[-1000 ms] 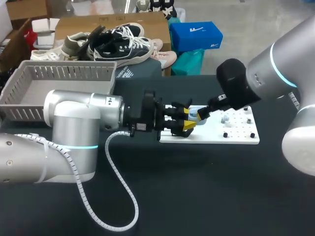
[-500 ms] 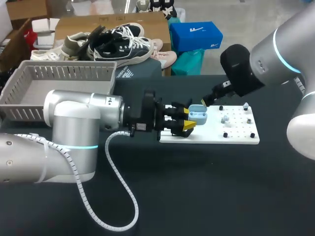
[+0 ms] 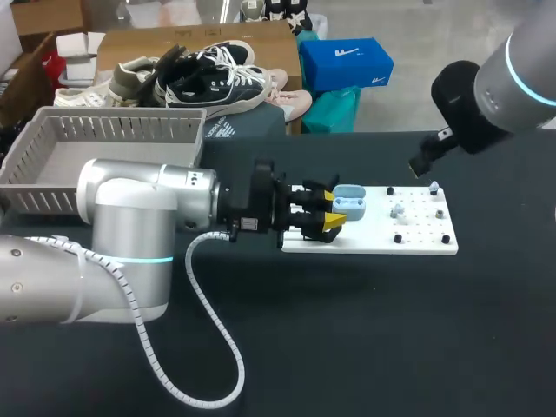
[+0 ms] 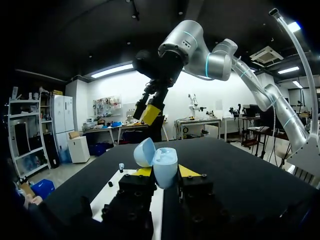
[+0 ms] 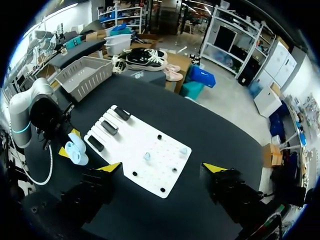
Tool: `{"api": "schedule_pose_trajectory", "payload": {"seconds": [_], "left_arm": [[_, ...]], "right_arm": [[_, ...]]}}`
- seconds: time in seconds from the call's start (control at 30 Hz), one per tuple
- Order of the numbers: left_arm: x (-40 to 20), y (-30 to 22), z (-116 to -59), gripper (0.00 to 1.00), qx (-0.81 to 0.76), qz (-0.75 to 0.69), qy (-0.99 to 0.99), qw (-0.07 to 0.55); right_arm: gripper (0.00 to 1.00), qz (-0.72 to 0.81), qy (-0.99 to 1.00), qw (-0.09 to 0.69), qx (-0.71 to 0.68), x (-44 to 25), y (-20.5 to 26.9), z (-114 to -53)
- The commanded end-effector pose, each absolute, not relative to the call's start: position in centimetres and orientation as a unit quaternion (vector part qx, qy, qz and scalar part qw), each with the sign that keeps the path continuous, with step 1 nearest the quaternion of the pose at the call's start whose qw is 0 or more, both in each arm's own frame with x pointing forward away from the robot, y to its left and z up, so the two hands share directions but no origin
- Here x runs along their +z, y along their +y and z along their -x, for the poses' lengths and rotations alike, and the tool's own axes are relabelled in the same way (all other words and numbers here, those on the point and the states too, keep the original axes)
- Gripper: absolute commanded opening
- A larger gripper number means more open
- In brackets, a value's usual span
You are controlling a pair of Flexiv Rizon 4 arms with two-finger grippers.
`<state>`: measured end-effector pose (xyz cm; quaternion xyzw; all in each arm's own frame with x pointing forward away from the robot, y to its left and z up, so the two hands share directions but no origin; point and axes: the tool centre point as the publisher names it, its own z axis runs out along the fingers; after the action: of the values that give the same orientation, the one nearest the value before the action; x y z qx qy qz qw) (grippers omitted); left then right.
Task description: Pick up each earbud case from the left stands, insert the matching earbuds, close the lid, and place the case in the box.
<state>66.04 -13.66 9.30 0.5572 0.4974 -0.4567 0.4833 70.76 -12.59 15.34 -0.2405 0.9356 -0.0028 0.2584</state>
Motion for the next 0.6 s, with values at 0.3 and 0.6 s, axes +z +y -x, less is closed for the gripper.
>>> {"api": "schedule_pose_trajectory", "payload": {"seconds": [0.3,0.6], "left_arm": [[9.3,-13.7,-65.9,0.0,-0.456,-0.556,0.498,0.485],[9.3,-13.7,-65.9,0.0,-0.456,-0.556,0.498,0.485]], "right_arm": [[1.0,0.201,0.945,0.199,-0.164,10.1,-13.9,-74.0],[0.99,0.179,0.955,0.167,-0.166,8.2,-14.1,-75.7]]}}
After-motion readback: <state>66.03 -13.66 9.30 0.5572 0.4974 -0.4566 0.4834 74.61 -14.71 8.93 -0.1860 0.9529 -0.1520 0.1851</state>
